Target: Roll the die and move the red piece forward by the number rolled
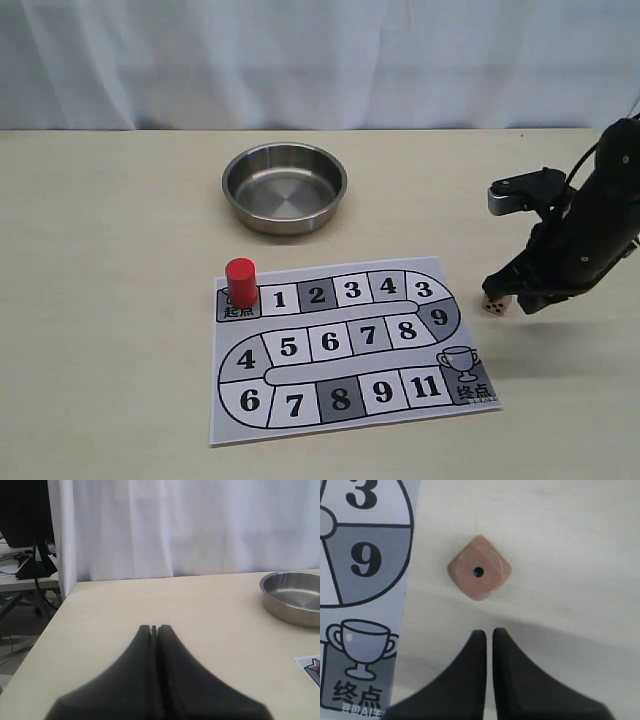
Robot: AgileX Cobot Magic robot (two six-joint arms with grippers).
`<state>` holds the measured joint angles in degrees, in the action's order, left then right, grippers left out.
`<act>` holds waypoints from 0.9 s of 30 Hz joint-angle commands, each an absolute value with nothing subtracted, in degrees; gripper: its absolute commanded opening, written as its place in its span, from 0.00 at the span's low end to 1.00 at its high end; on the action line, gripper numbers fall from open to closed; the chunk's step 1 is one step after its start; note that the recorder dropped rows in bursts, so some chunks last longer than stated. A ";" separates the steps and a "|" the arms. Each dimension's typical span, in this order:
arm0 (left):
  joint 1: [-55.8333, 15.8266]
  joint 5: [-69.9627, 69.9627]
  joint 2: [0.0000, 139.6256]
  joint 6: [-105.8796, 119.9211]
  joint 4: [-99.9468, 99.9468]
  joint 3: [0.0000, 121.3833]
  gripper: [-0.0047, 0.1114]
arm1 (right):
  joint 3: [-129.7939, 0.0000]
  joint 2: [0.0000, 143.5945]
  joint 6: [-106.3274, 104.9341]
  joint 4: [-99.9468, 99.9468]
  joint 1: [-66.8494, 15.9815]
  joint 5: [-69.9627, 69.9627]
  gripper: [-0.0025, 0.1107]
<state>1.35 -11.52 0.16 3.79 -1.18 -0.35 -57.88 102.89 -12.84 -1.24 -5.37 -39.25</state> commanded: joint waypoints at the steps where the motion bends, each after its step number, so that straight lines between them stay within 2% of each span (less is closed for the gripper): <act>1: 1.25 -10.79 0.00 3.56 -0.80 0.00 0.04 | -54.50 102.49 -12.81 -2.55 -5.50 -31.47 0.06; 5: 1.25 -10.79 0.00 3.56 -0.80 0.00 0.04 | -51.96 102.49 -12.81 -2.69 -5.50 -26.92 0.06; 23: 1.25 -10.79 0.00 3.56 -0.80 0.00 0.04 | -51.71 102.49 -12.81 -2.78 -5.50 -26.80 0.06; 27: 1.25 -10.79 0.00 3.56 -0.80 0.00 0.04 | -53.14 102.35 -13.92 -2.78 -5.50 -30.40 0.06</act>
